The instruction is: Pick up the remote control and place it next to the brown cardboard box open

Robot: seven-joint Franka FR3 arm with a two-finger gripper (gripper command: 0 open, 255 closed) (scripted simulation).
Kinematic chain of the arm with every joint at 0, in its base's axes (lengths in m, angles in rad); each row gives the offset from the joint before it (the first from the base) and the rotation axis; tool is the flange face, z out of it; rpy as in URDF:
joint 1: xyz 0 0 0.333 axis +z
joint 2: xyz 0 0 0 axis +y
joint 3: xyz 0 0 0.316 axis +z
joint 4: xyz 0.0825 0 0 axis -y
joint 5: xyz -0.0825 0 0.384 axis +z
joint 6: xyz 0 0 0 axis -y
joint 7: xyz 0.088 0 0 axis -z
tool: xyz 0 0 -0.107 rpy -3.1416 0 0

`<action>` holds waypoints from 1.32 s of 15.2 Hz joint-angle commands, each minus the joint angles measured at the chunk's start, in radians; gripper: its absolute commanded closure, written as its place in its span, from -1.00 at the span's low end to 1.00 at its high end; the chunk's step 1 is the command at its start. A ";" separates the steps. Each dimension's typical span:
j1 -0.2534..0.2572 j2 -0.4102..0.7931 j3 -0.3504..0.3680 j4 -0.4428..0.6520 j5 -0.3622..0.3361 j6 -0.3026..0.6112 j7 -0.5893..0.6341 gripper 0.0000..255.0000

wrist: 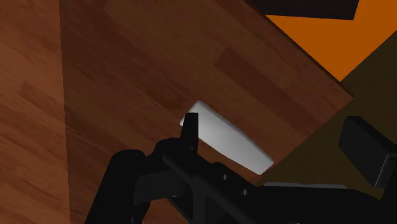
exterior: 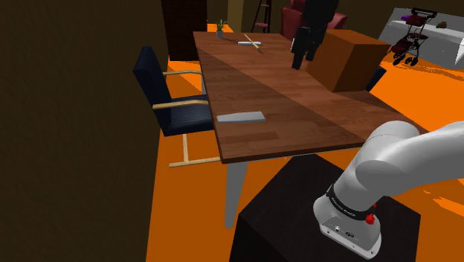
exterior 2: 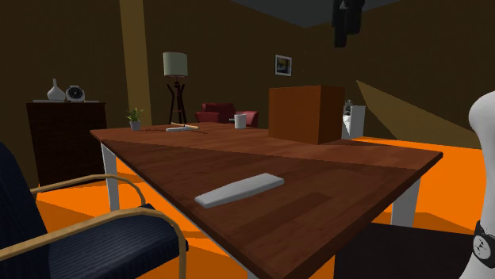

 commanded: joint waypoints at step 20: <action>0.182 0.481 -0.183 -0.138 -0.055 0.633 -0.659 -1.00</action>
